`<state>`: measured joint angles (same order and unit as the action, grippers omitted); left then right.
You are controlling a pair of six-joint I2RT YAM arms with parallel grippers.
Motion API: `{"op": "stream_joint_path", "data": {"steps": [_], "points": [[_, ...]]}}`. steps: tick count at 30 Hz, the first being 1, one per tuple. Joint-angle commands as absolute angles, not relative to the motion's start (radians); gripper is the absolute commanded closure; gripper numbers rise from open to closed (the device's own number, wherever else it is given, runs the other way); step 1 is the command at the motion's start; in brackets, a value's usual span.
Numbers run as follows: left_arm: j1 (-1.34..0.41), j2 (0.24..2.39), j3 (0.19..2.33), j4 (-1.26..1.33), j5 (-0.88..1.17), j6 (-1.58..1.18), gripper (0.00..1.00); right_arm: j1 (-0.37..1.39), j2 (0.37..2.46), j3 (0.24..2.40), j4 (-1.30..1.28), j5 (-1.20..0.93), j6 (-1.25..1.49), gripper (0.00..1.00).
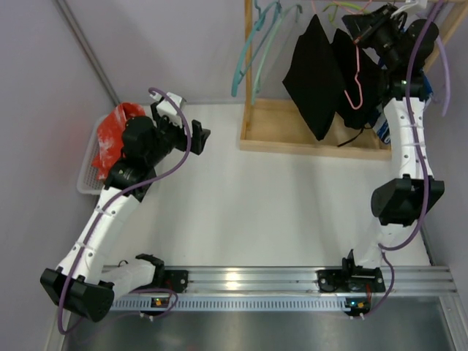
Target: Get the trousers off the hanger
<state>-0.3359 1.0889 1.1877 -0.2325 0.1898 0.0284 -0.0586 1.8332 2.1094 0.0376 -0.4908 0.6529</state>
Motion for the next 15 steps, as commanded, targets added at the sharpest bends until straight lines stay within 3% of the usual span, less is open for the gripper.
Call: {"op": "stream_joint_path", "data": {"steps": [1, 15], "points": [[-0.339, 1.074, 1.232, -0.172, 0.189, 0.023, 0.02, -0.046, 1.736, 2.148, 0.175, -0.474, 0.666, 1.0], [-0.344, 1.013, 1.172, -0.112, 0.244, 0.06, 0.01, -0.046, 1.522, 1.893, 0.123, -0.531, 0.736, 1.0]]}}
